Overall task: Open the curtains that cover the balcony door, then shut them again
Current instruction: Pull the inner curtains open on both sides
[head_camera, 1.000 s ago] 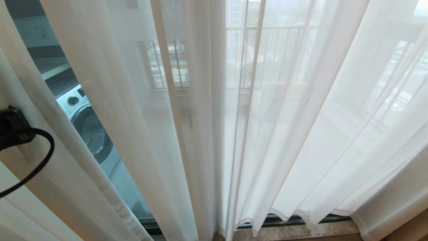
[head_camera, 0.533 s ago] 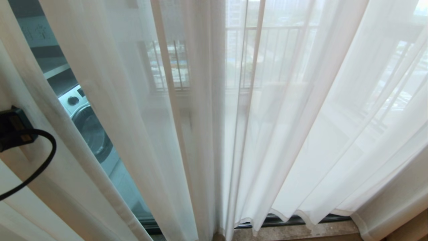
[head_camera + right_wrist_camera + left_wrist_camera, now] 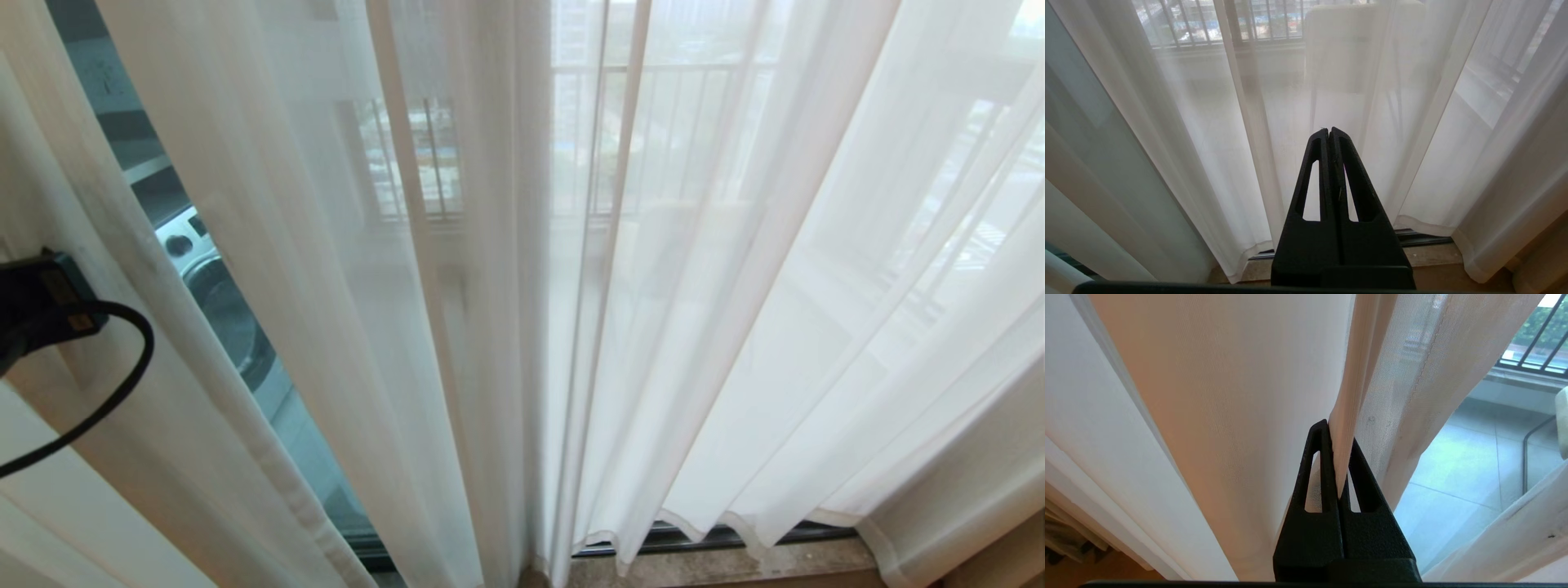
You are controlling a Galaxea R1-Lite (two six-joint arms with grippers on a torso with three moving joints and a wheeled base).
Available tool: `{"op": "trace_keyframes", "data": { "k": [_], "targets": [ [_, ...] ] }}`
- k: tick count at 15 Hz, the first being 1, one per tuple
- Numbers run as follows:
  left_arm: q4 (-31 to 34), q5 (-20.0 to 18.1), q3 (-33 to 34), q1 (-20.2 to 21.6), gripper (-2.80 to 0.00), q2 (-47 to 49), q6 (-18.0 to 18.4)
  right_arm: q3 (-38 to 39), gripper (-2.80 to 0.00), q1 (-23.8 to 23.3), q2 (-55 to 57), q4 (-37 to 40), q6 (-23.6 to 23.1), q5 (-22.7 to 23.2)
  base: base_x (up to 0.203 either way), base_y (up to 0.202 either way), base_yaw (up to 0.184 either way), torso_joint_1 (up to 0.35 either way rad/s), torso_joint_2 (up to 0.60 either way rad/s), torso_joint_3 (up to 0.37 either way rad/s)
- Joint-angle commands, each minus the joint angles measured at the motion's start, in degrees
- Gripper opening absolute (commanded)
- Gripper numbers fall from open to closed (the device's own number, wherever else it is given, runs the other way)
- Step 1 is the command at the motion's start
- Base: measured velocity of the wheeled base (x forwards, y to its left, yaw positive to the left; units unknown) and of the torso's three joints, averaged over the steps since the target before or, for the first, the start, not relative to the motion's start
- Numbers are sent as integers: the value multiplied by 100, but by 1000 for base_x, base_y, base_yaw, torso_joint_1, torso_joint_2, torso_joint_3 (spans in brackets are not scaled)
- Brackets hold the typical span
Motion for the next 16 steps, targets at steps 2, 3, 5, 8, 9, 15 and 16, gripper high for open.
{"op": "trace_keyframes", "data": {
  "k": [2,3,5,8,9,15,16],
  "targets": [
    [-30,23,-89,-3,-280,129,-5,0,-280,3,0,-8,0,-1,0,0,0,0,0,0],
    [-30,23,-105,-3,-280,141,-4,0,-280,-2,0,-8,-7,-1,0,0,0,0,0,0],
    [-30,23,-155,-3,-280,164,-4,0,-280,3,0,-8,0,-1,0,0,0,0,0,0],
    [-30,23,-171,-3,-280,173,-4,0,-280,-5,0,-6,-2,-1,0,0,0,0,0,0],
    [-30,23,-171,-3,-280,173,-4,0,-280,3,0,-8,0,-1,0,0,0,0,0,0],
    [-22,23,-162,-12,-280,120,5,0,-280,3,0,-8,0,-1,0,0,0,0,0,0],
    [-22,23,-162,-3,-280,114,5,0,-280,3,0,-8,0,-1,0,0,0,0,0,0]
  ]
}}
